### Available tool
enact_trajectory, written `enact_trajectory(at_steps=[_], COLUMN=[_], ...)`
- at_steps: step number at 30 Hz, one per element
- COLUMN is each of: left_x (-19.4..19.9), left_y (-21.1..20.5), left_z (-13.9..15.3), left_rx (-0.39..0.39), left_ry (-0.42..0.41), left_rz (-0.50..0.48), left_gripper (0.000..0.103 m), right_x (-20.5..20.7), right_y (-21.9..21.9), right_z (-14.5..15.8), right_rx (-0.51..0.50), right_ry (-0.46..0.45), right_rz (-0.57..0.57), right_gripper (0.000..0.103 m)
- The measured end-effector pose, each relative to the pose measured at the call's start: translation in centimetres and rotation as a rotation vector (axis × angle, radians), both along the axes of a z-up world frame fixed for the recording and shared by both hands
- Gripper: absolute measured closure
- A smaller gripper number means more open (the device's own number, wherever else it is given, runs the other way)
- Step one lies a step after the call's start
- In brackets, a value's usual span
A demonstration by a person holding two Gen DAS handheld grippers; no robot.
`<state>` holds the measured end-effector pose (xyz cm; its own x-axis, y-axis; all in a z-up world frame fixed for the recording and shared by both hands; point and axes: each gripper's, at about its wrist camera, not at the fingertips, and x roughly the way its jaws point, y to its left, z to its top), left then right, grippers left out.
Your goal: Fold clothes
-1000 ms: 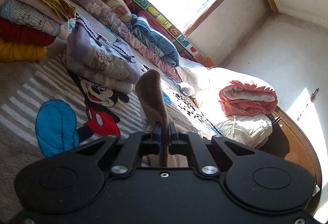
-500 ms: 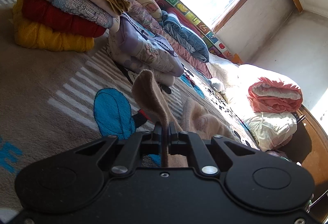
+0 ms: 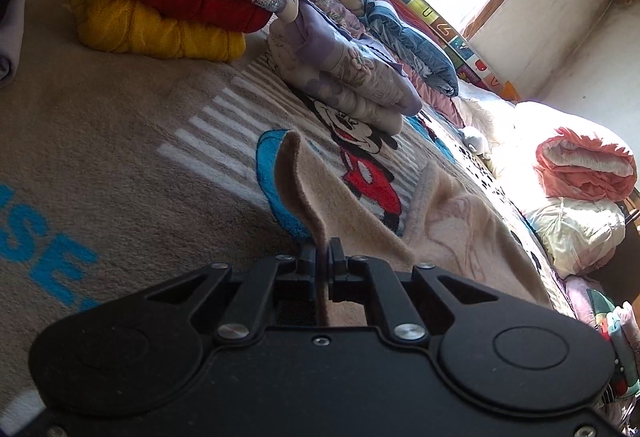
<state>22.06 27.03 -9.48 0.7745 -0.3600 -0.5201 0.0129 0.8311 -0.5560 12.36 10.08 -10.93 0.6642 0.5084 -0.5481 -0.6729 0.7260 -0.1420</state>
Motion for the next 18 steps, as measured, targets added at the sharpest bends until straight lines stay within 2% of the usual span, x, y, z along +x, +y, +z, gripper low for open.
enact_trajectory(at_steps=[5, 9, 11, 13, 16, 18], left_x=[0.2, 0.0, -0.3, -0.8, -1.6, -2.0], left_y=[0.2, 1.0, 1.8, 2.4, 2.5, 1.6], left_z=[-0.6, -0.7, -0.8, -0.6, 0.6, 1.8], left_rx=[0.020, 0.018, -0.005, 0.011, 0.050, 0.128], left_ry=[0.048, 0.073, 0.085, 0.081, 0.054, 0.001], left_rz=[0.039, 0.086, 0.121, 0.158, 0.181, 0.143], left_gripper=[0.097, 0.093, 0.092, 0.092, 0.092, 0.092], right_x=[-1.1, -2.4, -2.8, -3.4, -5.1, -5.4], right_y=[1.3, 1.9, 2.0, 2.3, 3.1, 2.3], right_z=[0.1, 0.4, 0.6, 0.9, 1.2, 2.0], right_rx=[-0.093, -0.111, -0.107, -0.084, -0.082, -0.032], right_ry=[-0.064, -0.086, -0.074, -0.036, -0.038, -0.032], right_rz=[0.040, 0.073, 0.091, 0.150, 0.207, 0.178], right_gripper=[0.079, 0.063, 0.063, 0.066, 0.066, 0.066])
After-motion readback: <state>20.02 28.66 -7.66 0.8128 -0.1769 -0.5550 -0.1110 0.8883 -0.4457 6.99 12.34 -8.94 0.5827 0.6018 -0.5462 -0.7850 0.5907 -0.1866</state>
